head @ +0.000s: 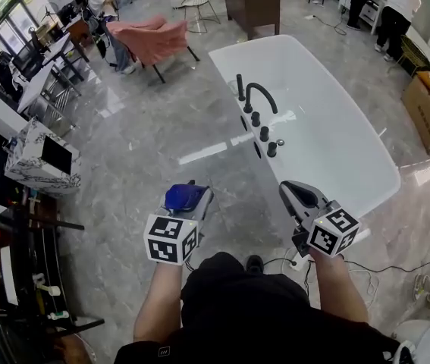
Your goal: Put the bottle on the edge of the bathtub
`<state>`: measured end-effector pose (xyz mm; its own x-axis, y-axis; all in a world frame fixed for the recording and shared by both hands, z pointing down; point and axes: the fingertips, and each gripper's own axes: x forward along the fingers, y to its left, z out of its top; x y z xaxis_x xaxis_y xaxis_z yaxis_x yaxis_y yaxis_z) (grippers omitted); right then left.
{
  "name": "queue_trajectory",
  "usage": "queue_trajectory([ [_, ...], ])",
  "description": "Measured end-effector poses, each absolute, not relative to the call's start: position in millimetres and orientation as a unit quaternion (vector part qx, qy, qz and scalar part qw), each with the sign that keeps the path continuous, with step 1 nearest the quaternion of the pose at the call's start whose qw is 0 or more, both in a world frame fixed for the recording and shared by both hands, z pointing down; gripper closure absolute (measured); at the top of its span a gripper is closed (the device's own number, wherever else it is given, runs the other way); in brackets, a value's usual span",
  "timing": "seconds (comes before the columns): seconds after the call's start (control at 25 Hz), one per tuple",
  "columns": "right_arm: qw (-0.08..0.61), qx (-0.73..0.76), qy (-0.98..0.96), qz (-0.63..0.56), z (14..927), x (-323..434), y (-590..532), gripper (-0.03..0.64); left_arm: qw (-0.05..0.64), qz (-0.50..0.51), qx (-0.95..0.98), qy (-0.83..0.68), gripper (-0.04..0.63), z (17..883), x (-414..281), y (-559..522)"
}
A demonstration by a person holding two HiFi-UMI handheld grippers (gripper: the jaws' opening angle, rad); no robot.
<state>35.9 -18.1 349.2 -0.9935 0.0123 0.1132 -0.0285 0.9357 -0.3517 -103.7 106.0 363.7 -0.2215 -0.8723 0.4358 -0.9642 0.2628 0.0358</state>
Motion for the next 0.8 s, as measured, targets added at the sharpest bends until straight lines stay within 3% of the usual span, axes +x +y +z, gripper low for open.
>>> queue_trajectory([
  [0.36,0.082,0.023,-0.980,0.178,369,9,-43,0.604,0.194,0.113,0.607,-0.762,0.431,382,-137,75],
  [0.8,0.120,0.059,-0.977,0.165,374,-105,-94,0.604,0.195,0.124,0.640,-0.733,0.431,395,-252,6],
])
